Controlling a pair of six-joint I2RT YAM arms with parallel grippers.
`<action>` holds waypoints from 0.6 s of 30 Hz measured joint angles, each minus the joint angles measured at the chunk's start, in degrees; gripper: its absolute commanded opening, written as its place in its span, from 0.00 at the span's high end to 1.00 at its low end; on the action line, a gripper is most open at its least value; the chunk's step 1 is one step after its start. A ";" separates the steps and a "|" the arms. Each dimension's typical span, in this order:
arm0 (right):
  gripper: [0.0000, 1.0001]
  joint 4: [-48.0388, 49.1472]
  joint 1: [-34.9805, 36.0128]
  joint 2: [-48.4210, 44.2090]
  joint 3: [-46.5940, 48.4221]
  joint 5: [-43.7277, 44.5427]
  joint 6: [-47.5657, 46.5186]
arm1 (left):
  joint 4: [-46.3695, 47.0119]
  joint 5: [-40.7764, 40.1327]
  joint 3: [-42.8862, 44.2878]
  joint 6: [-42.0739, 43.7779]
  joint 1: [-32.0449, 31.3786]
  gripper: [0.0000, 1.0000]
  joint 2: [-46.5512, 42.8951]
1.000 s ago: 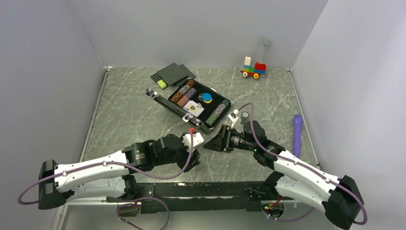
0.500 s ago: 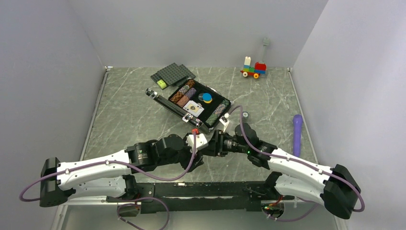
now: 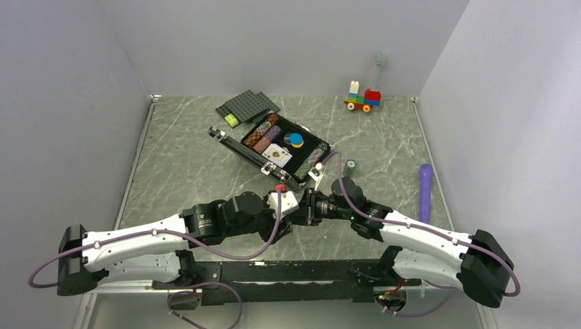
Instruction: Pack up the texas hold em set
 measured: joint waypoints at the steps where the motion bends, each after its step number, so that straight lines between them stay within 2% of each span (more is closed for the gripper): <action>1: 1.00 0.00 0.02 0.00 0.00 -0.04 -0.09 | -0.04 -0.02 0.00 0.07 0.02 0.31 0.00; 2: 1.00 -0.04 0.02 -0.02 0.00 0.02 -0.09 | -0.09 -0.17 0.00 0.20 0.02 0.21 0.00; 5: 1.00 -0.46 0.09 -0.42 0.02 1.46 -0.26 | 0.59 -0.07 0.00 0.09 -0.17 0.01 -0.17; 13: 1.00 -12.83 -0.70 -8.46 3.30 10.93 -4.87 | -0.33 -2.60 -1.44 -0.42 0.57 0.01 -7.67; 16: 1.00 -18.86 -3.74 -11.13 4.92 13.86 -7.80 | -2.10 -2.99 -2.03 -1.05 4.52 0.01 -10.80; 18: 1.00 -23.17 -8.24 -12.66 5.77 14.71 -10.34 | -4.11 -2.91 -2.05 -1.95 9.29 0.01 -12.41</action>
